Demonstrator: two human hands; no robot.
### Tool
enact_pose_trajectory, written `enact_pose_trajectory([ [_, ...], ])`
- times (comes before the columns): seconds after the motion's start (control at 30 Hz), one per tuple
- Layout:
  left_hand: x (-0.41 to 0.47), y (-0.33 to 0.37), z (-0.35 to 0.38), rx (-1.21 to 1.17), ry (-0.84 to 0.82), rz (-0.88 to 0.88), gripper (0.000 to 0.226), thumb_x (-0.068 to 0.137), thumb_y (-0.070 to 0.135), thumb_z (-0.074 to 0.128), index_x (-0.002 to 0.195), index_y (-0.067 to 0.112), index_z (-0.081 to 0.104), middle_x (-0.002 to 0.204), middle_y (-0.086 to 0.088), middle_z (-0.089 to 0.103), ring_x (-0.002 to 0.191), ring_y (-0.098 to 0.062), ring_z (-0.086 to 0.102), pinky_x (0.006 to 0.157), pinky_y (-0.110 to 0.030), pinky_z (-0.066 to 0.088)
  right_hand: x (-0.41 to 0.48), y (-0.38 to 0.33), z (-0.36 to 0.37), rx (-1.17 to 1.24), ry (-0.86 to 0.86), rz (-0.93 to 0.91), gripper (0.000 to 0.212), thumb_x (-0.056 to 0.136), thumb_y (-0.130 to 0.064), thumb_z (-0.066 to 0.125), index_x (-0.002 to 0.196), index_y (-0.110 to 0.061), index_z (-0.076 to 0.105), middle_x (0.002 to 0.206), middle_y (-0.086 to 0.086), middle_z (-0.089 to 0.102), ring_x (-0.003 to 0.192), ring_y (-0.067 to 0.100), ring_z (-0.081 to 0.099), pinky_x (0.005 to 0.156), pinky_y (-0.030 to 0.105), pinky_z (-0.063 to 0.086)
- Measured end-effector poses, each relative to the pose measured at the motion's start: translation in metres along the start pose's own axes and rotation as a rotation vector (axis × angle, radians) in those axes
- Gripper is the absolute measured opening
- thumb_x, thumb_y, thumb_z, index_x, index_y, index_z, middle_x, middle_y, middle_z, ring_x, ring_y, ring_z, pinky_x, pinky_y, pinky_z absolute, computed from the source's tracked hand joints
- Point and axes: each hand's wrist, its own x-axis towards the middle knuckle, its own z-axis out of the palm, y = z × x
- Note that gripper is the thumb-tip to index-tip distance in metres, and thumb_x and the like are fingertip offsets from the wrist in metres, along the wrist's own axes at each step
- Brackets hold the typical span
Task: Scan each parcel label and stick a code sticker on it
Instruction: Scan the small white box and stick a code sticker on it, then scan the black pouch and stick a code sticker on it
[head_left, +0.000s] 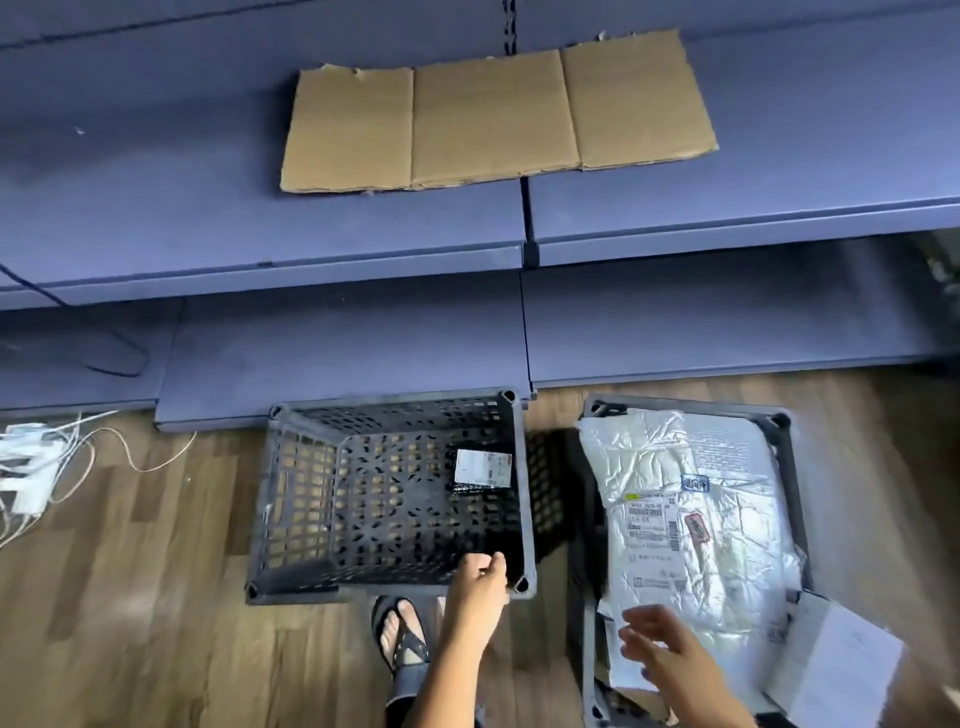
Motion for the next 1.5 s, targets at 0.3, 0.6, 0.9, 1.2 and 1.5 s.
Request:
enact_pose_trajectory([
  [0.3,0.068,0.012,-0.117,0.091,-0.094,0.018,0.017,0.096,0.029,0.047,0.079,0.027,0.048,0.086,0.000,0.063,0.089,-0.027,0.064,0.082,-0.035,0.049,0.033,-0.062,0.136,0.044,0.015,0.120,0.011,0.085,-0.007,0.063,0.087,-0.018,0.063,0.087,0.009,0.070,0.081,0.024,0.065,0.059,0.024,0.041],
  [0.6,0.142,-0.003,-0.166,0.145,-0.047,0.023,0.012,0.092,0.026,0.052,0.080,0.028,0.053,0.091,0.002,0.066,0.090,-0.021,0.064,0.087,-0.040,0.052,0.095,-0.117,0.243,0.421,-0.117,0.297,0.005,0.093,-0.003,0.052,0.093,-0.007,0.054,0.087,0.012,0.061,0.080,0.022,0.058,0.068,0.031,0.041],
  [0.9,0.266,-0.049,-0.133,0.070,-0.074,0.058,0.012,0.095,0.024,0.049,0.086,0.030,0.053,0.096,0.007,0.062,0.091,-0.018,0.062,0.092,-0.040,0.050,0.273,-0.059,0.296,0.765,0.032,0.506,0.021,0.094,-0.021,0.055,0.105,-0.004,0.063,0.072,0.012,0.057,0.060,0.022,0.052,0.053,0.028,0.041],
  [1.2,0.348,-0.101,-0.115,0.076,-0.081,-0.028,0.012,0.096,0.030,0.047,0.088,0.031,0.056,0.102,0.008,0.065,0.096,-0.016,0.063,0.095,-0.036,0.048,0.393,-0.034,0.316,0.949,0.119,0.518,0.032,0.098,-0.028,0.047,0.083,0.000,0.046,0.074,0.018,0.050,0.071,0.033,0.050,0.076,0.040,0.044],
  [1.5,0.343,-0.088,-0.114,0.129,-0.119,0.015,0.009,0.096,0.029,0.045,0.094,0.033,0.054,0.106,0.012,0.061,0.097,-0.009,0.061,0.089,-0.028,0.047,0.417,-0.015,0.312,0.827,0.249,0.603,0.010,0.093,-0.013,0.056,0.087,-0.006,0.060,0.067,0.006,0.045,0.046,0.018,0.048,0.024,0.013,0.032],
])
